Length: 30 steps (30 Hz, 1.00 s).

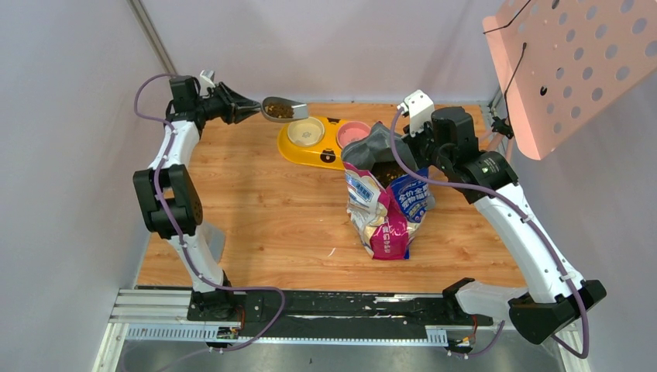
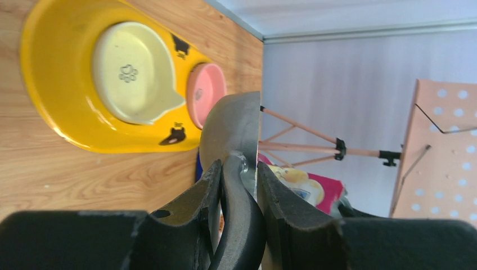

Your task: Serve the pet food

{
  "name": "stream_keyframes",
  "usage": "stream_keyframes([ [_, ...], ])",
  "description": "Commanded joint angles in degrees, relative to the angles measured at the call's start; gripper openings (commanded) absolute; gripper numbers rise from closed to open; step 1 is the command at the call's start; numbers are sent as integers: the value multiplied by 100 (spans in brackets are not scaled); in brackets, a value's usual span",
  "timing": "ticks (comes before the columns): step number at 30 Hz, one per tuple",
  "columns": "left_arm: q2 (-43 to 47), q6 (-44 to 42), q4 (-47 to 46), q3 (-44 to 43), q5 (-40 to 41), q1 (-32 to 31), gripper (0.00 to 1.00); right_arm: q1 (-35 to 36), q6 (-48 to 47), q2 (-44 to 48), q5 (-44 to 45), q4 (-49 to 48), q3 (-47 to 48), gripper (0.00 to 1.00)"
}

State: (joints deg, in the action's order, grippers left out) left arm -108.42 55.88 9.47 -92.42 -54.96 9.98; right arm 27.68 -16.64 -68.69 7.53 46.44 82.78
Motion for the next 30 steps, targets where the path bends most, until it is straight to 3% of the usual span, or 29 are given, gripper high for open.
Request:
stream_keyframes([
  [1, -214, -733, 71, -253, 346, 39, 0, -8, -100, 199, 77, -315, 65, 0],
  [15, -1177, -2102, 1144, -1162, 1305, -46, 0, -8, -41, 103, -22, -277, 52, 0],
  [30, -1652, -3367, 1959, -2287, 2568, -796, 0, -11, -14, 70, -54, -275, -13, 0],
])
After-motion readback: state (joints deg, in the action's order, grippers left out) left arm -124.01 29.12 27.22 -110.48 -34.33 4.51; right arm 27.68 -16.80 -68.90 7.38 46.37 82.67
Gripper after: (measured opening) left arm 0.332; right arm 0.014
